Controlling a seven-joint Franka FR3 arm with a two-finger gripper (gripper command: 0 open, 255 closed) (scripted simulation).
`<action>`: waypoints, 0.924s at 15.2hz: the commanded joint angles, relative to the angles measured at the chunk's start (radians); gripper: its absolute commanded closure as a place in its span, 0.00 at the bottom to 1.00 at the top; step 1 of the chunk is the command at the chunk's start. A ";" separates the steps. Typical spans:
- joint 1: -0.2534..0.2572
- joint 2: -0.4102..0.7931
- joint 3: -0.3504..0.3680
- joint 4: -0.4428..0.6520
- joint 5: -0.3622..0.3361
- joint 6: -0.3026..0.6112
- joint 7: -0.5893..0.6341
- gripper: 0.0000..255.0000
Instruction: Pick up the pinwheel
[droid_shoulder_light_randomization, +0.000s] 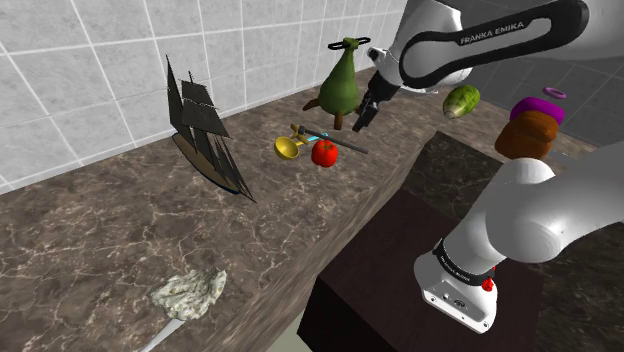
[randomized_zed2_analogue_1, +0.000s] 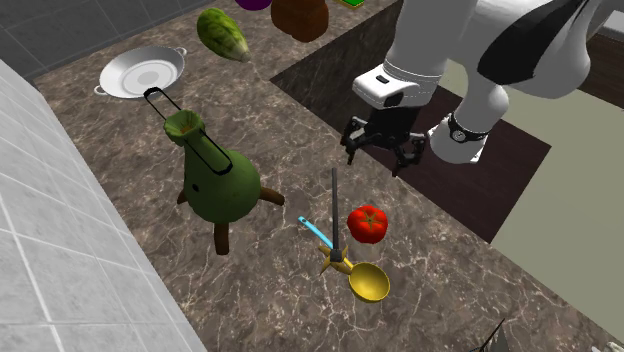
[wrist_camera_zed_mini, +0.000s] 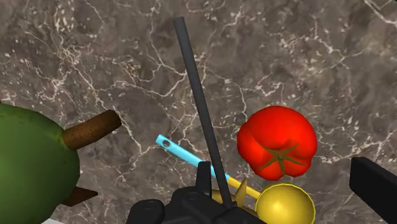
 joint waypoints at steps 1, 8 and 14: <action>0.045 0.079 -0.061 0.013 0.037 0.078 -0.093 0.00; 0.353 0.412 -0.353 0.120 0.478 0.269 -0.623 0.00; 0.396 0.559 -0.369 0.168 0.786 0.281 -0.890 0.00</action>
